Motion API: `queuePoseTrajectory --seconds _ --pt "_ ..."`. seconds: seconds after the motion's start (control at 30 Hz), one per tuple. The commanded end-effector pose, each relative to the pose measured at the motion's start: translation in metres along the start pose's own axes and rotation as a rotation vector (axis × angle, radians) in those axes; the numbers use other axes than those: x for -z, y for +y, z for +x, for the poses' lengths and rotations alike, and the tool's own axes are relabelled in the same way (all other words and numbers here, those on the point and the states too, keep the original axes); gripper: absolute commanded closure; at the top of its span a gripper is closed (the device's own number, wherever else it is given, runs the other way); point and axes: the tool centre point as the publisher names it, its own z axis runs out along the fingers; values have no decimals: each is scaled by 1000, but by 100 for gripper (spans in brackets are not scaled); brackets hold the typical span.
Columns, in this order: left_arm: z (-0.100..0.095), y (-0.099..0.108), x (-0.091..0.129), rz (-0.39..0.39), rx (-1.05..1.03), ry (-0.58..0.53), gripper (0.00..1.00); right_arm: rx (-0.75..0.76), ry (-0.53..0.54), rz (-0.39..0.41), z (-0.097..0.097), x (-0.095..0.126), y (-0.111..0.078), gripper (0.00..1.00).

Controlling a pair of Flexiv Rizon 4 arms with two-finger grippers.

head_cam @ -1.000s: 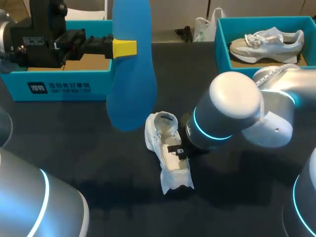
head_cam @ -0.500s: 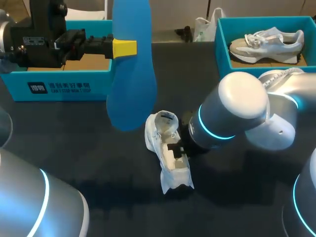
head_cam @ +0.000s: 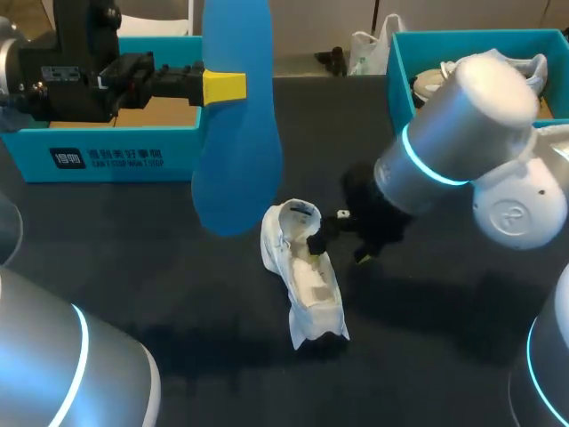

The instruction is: Take the shoe out of the shoebox, open the shoe tongue, remove and reinsert the insole, then place the shoe into the shoebox

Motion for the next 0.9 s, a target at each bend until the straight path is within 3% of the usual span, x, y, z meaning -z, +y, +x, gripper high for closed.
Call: queuePoseTrajectory --seconds 0.03,0.23,0.27,0.3,0.37,0.57,0.9 --pt "-1 -1 -1 -3 0 1 100 0 34 -9 -6 6 -6 0" --pt "-1 -1 -1 -3 0 1 100 6 85 -40 -3 7 -1 0" --pt "-1 -1 -1 -3 0 1 100 -4 132 -74 -3 19 4 0" --pt "-1 -1 -1 -3 0 1 100 -32 123 -21 -3 37 11 0" --pt "-1 -1 -1 -3 0 1 100 -47 140 -2 -2 49 16 0" --pt "-1 -1 -1 -3 0 1 100 -98 286 -73 5 82 32 0" --pt "-1 -1 -1 -3 0 1 100 -98 286 -73 5 82 32 0"
